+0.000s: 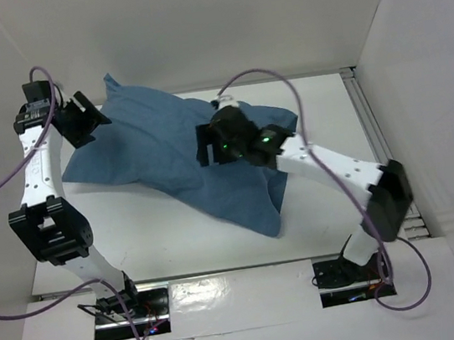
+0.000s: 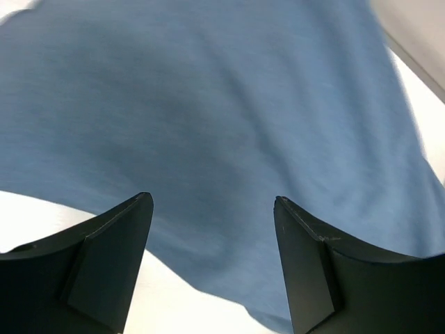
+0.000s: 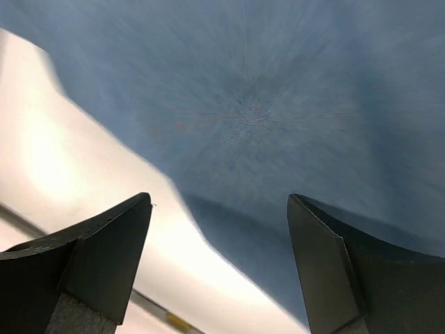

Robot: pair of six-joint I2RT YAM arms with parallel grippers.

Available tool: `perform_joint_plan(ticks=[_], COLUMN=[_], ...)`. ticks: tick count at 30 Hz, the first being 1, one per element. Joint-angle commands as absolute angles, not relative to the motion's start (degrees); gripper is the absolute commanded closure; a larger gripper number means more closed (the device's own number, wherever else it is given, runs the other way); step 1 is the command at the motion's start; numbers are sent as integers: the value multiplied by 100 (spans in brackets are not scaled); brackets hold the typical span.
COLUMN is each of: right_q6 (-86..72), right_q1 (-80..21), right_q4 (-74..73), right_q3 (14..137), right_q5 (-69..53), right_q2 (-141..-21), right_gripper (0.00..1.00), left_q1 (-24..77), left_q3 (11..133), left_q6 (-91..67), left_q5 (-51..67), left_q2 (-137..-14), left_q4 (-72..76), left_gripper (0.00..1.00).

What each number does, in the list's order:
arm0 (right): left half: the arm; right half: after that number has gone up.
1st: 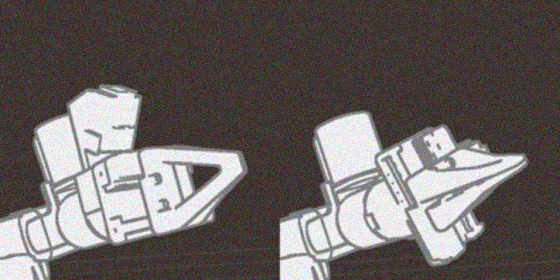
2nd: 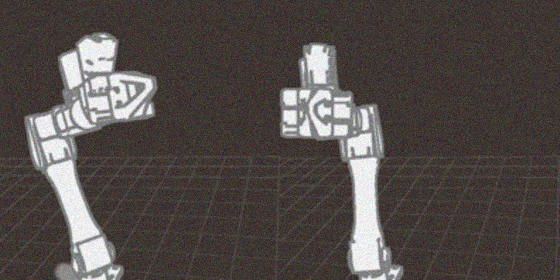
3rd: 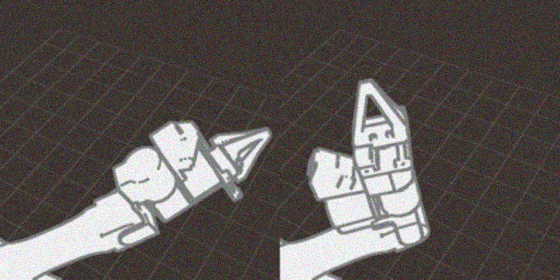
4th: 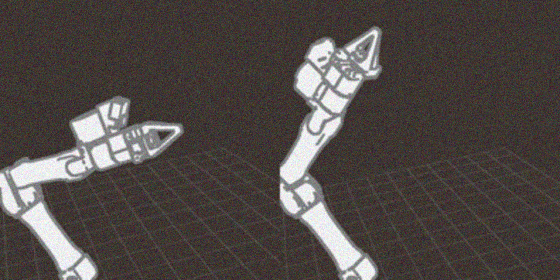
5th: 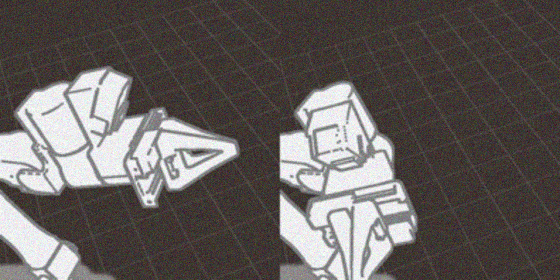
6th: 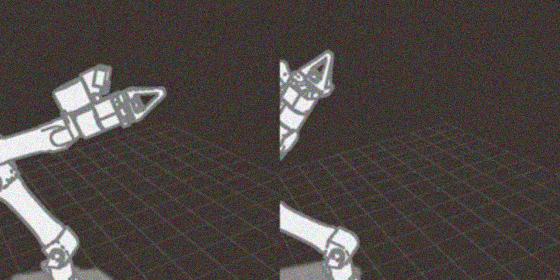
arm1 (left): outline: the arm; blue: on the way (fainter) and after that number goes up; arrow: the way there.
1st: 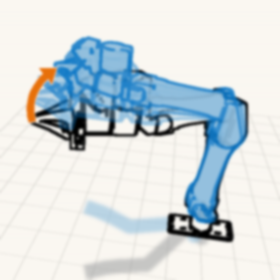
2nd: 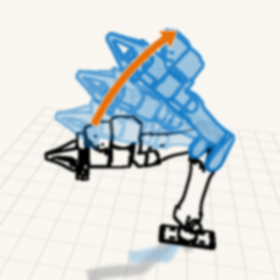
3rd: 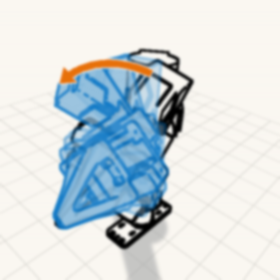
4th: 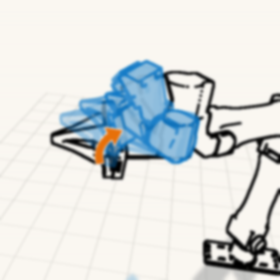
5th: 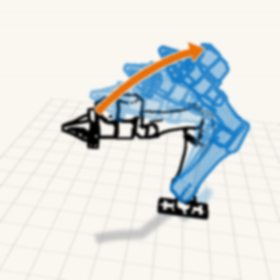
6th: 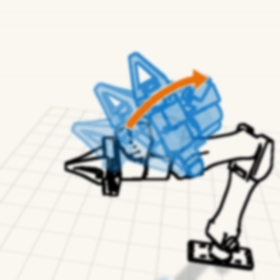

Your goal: Put the pillow into the pillowcase

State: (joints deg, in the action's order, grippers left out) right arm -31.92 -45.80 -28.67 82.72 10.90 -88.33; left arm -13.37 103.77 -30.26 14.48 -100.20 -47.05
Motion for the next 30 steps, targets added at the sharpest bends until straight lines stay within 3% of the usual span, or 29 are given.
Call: perform_joint_plan(ticks=[1,6,10,17,20,23,25,30], right_q6=[-3145,-3674,-3447,-2681,-2619,-2681,-2821,-2821], right_q1=[-4615,-3754,-3007,-2338,-2426,-2566,-2619,-2619], right_q4=[-3015,-2769,-2769,-2662,-2908,-3304,-3602,-4472], right_q3=[8561,7560,6945,7039,7320,7575,7839,8419], right_q5=[1046,1133,1345,669,554,886,1472,2898], right_q2=[-9596,-9739,-9116,-8763,-8763,-8483,-8061,-7366], right_gripper=[14,14,14,14,14,7,0,0], left_q1=[-1643,-1635,-1363,-870,-932,-932,-932,-879], left_q3=[9732,8790,7886,6733,7151,7889,8138,8938], left_q6=[-3190,-3313,-3366,-3419,-3358,-3217,-3103,-2918], left_q5=[1493,1967,2117,1767,1635,1451,1450,1678], left_q2=[-9756,-9756,-9546,-8298,-8244,-8131,-7859,-7120], left_q4=[-4177,-3735,-3587,-3533,-3743,-4304,-4359,-4412], left_gripper=[17,18,23,23,22,18,12,8])
